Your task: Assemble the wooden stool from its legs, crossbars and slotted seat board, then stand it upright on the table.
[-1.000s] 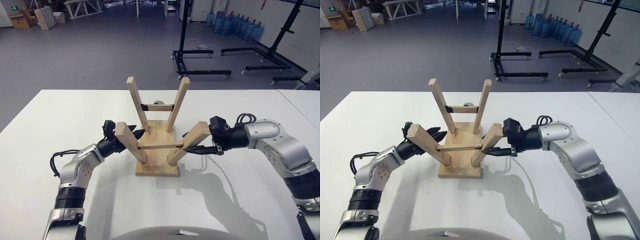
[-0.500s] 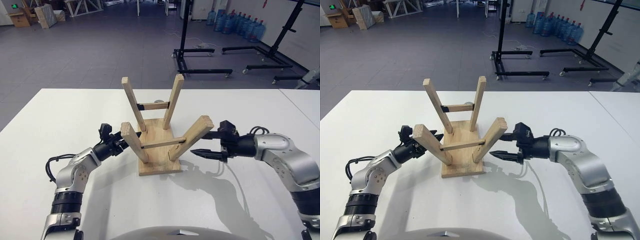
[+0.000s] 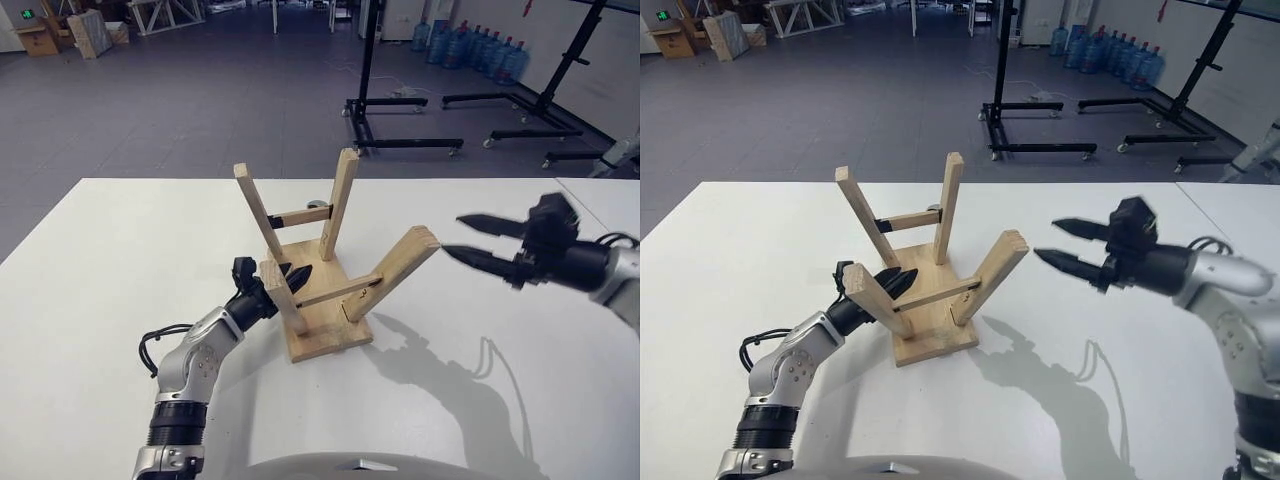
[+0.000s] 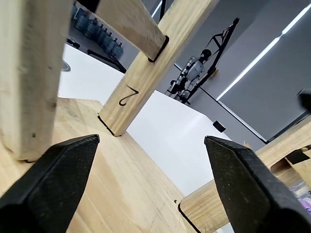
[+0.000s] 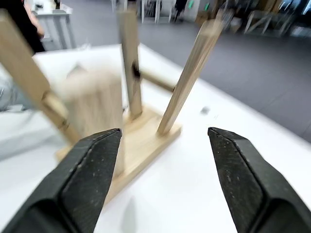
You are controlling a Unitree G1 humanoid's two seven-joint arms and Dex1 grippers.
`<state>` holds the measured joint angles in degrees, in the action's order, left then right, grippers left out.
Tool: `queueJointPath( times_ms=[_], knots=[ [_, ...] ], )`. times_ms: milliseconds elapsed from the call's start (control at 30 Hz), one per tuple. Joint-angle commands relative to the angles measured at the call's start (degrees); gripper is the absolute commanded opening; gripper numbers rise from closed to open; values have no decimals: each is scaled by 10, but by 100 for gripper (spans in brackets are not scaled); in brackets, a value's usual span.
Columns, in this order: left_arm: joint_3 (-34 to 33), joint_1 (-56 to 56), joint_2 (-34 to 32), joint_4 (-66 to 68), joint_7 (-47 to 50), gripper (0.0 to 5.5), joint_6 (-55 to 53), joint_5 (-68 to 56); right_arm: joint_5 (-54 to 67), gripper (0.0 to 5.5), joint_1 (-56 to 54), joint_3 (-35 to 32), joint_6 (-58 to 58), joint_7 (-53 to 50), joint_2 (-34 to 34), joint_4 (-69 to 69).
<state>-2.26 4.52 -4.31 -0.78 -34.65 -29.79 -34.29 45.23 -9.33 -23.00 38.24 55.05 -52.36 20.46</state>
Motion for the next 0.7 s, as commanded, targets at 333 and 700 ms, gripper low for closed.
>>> queueJointPath(
  times_ms=[333, 700],
  knots=[
    [55, -10, 82, 9, 127, 396, 14, 66, 7, 327, -112, 57, -68, -110, 70, 138],
    [30, -43, 76, -41, 161, 396, 11, 43, -477, 327, 8, 280, -333, -284, 151, 176]
  ],
)
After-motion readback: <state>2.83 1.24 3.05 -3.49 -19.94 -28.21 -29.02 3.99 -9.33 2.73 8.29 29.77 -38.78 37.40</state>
